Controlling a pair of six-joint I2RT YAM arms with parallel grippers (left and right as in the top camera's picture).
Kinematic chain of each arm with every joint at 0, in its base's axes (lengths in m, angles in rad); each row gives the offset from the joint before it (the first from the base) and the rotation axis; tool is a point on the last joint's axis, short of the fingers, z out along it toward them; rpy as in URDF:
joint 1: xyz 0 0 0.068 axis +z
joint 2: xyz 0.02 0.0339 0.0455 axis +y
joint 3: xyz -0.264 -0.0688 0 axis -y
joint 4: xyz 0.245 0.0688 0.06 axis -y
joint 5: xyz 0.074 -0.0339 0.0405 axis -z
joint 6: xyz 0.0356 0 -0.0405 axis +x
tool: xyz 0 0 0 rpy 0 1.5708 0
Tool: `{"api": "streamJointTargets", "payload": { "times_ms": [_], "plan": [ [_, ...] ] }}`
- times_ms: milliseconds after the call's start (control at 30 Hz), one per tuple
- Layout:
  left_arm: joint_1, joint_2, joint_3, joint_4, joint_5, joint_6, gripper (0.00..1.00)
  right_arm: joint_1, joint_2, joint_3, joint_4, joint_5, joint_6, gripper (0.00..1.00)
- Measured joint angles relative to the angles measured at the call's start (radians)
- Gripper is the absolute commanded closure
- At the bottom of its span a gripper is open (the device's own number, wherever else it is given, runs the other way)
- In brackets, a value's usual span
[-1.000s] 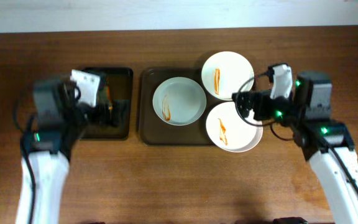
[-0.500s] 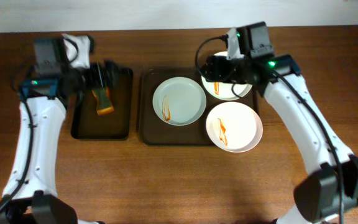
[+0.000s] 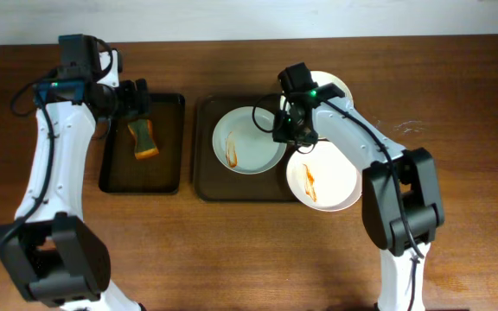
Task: Clean dirty plates on tray and stack at the side
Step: 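Reach left gripper to sponge and right gripper to left plate rim, then grasp the green-orange sponge with the left gripper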
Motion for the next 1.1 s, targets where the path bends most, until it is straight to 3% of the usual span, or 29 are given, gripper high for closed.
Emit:
{"api": "streamJointTargets", "payload": {
  "times_ms": [267, 400, 500, 667, 767, 867, 933, 1033, 1100],
  "plan": [
    [0.0, 0.052, 0.0, 0.0, -0.028, 0.0, 0.03, 0.001, 0.051, 0.0, 0.077, 0.005, 0.013, 0.73],
    [0.0, 0.052, 0.0, 0.0, -0.034, -0.002, 0.0, 0.015, 0.069, 0.001, 0.082, 0.011, 0.013, 0.96],
    [0.0, 0.062, 0.0, 0.0, -0.034, -0.003, 0.0, 0.019, 0.07, 0.008, 0.089, 0.003, 0.015, 0.96],
    [0.0, 0.203, -0.002, -0.002, -0.034, -0.003, 0.1, 0.019, 0.07, 0.009, 0.092, 0.003, 0.016, 0.96],
    [0.0, 0.274, -0.004, 0.002, -0.033, -0.004, 0.23, 0.019, 0.071, 0.009, 0.092, 0.003, 0.016, 0.96],
    [0.0, 0.331, -0.005, 0.032, -0.033, -0.004, 0.46, 0.019, 0.071, 0.009, 0.092, 0.003, 0.015, 0.96],
    [0.0, 0.353, -0.006, 0.063, -0.034, -0.01, 0.69, 0.019, 0.071, 0.009, 0.092, 0.003, 0.016, 0.96],
    [0.0, 0.354, -0.006, 0.094, -0.034, -0.014, 0.72, 0.019, 0.071, 0.009, 0.092, 0.003, 0.016, 0.96],
    [0.0, 0.354, -0.006, 0.094, -0.034, -0.014, 0.99, 0.019, 0.071, 0.009, 0.092, 0.003, 0.016, 0.96]
  ]
}}
